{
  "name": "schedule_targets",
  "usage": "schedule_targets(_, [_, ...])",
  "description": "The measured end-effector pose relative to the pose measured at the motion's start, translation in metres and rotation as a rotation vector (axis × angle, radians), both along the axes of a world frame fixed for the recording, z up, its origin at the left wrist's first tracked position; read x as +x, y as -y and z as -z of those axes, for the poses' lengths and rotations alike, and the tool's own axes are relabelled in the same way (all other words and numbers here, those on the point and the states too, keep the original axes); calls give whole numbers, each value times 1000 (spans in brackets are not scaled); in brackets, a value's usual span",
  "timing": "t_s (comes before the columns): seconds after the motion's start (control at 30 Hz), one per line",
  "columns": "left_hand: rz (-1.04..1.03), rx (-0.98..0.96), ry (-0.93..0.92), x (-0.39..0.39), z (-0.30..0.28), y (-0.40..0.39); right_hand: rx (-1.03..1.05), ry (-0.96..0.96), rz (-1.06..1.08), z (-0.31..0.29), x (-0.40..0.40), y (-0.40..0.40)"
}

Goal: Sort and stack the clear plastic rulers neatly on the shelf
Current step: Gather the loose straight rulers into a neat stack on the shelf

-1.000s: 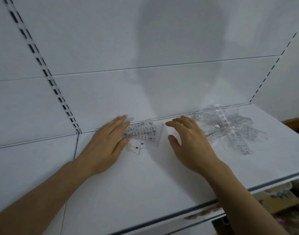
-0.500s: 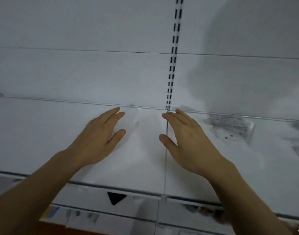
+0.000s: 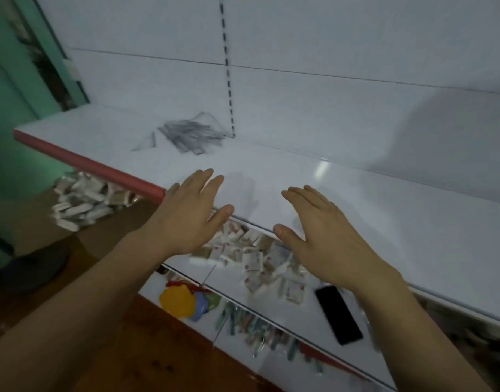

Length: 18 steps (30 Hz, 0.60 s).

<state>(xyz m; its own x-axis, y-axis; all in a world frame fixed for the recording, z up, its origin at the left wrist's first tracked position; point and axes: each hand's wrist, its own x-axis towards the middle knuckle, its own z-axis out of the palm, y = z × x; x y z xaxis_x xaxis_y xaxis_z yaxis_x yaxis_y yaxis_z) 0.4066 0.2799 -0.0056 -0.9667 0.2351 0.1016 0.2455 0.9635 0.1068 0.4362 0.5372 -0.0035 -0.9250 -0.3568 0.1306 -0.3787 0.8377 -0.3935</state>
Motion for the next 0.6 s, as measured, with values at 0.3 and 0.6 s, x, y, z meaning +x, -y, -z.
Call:
schedule_targets(0.3, [-214, 93, -30, -4, -4, 171, -79, 59, -135, -2, -51, 167])
schedule_targets(0.6, [-223, 122, 18, -68, 14, 287, -96, 103, -157, 8, -134, 292])
